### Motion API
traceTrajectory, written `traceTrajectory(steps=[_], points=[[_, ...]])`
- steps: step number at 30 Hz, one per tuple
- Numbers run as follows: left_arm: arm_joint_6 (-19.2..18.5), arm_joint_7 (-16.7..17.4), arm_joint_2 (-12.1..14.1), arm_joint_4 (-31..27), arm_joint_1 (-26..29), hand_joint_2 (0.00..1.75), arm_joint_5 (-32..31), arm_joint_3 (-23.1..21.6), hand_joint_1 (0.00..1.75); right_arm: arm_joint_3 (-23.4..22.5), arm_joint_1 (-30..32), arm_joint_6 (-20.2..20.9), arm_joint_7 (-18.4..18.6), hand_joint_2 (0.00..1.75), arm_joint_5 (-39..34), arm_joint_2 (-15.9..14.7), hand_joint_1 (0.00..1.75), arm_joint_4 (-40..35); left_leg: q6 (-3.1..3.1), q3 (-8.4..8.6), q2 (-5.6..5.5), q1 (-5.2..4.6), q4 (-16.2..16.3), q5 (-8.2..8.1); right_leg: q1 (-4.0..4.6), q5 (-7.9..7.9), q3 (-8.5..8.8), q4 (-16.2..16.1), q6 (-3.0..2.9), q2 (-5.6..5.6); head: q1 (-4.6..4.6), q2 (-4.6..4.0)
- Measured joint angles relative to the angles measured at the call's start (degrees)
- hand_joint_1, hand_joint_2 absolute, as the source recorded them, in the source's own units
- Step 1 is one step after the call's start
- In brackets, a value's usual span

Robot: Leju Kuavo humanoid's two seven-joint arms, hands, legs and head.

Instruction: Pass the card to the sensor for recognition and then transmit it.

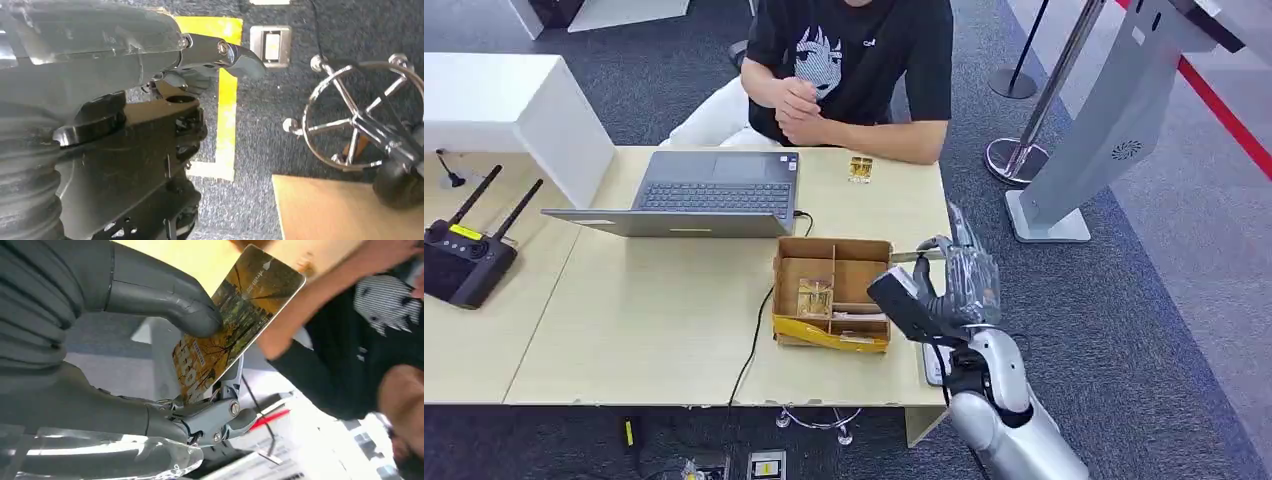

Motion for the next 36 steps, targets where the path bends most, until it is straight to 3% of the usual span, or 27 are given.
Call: traceTrajectory(steps=[12,29,30,31,36], points=[[-4.1,4.3,-1.4,1.5,-2.6,1.75,-6.3,-0.1,0.00,2.6,-11.5,5.6,3.8,1.75,1.5,4.4,1.75,1.6,0.00,-0.03,-0.03,0.00,0.0,0.04,0.00,0.00,-0.03,0.0,-0.01,-0.04,0.00,0.00],[-8.1,6.8,-2.3,3.6,-3.5,1.75,-11.7,0.0,0.00,2.6,-14.2,8.9,7.5,1.75,3.3,5.1,1.75,3.9,0.00,-0.06,-0.12,0.00,0.0,0.05,0.00,0.00,-0.04,0.0,-0.01,-0.16,0.02,0.00],[-8.5,7.2,-2.4,3.7,-3.6,1.75,-12.4,0.0,0.00,2.6,-14.2,9.3,7.8,1.75,3.6,5.1,0.09,3.9,0.00,-0.07,-0.14,0.00,0.0,0.05,0.00,0.00,-0.04,0.0,-0.01,-0.18,0.02,0.00],[-8.9,7.6,-2.5,3.8,-3.7,1.75,-13.2,0.1,0.00,2.6,-14.2,9.6,8.1,1.75,3.8,5.1,0.00,3.9,0.00,-0.08,-0.15,0.00,0.0,0.05,0.00,0.00,-0.04,0.0,-0.01,-0.19,0.02,0.00],[-9.7,8.3,-2.8,4.4,-4.2,1.75,-15.5,0.6,0.00,2.6,-13.4,10.2,8.4,1.75,4.0,5.0,0.00,3.2,0.00,-0.06,-0.11,0.00,0.0,0.04,0.00,0.00,-0.06,0.0,-0.01,-0.15,0.00,0.00]])
